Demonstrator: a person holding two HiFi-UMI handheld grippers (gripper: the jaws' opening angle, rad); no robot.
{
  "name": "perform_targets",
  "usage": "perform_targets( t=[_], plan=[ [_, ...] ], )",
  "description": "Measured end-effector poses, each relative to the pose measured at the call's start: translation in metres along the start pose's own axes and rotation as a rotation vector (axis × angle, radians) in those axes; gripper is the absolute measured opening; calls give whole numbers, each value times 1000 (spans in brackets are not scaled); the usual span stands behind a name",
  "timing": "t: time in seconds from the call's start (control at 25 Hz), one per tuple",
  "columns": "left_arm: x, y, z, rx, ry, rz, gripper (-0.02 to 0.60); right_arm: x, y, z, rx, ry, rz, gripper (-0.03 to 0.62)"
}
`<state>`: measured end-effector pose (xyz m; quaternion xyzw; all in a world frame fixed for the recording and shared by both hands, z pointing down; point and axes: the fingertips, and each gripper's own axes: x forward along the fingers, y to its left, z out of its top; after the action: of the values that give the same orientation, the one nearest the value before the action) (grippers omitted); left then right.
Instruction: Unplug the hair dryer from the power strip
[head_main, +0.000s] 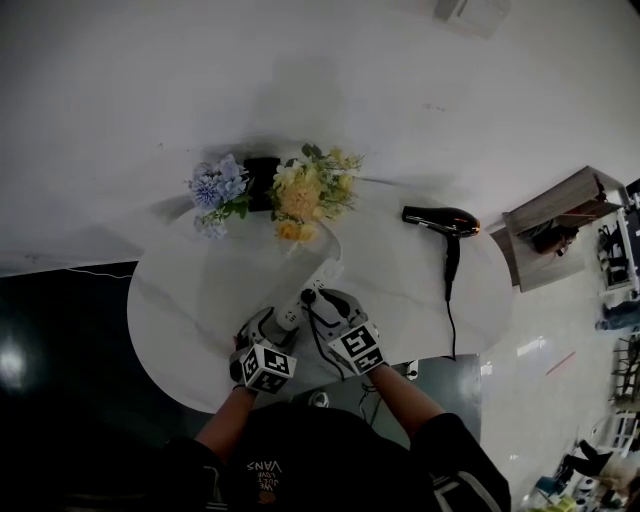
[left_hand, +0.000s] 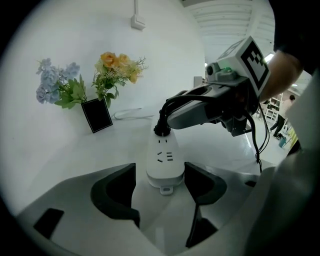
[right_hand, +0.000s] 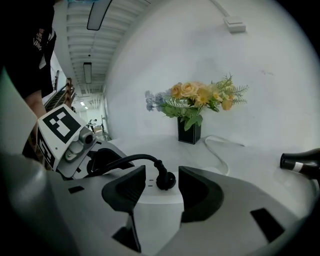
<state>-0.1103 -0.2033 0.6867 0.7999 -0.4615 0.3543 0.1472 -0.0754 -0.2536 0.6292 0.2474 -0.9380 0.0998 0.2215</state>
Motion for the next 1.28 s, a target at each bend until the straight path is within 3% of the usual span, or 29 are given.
perform_targets(
  t=[0.16, 0.24, 0.56, 1.28],
  plan=[
    [3, -4, -1, 29, 4, -13, 291, 10, 1, -1, -43, 10, 24, 219],
    [3, -5, 0, 38, 0, -12, 267, 13, 2, -1, -64, 16, 26, 176],
    [4, -5, -2, 26, -9, -10, 264, 19, -1, -5, -90, 23, 11, 87],
    [5, -5, -2, 27, -23, -22, 264, 17, -5, -6, -85, 47, -22, 72]
  ],
)
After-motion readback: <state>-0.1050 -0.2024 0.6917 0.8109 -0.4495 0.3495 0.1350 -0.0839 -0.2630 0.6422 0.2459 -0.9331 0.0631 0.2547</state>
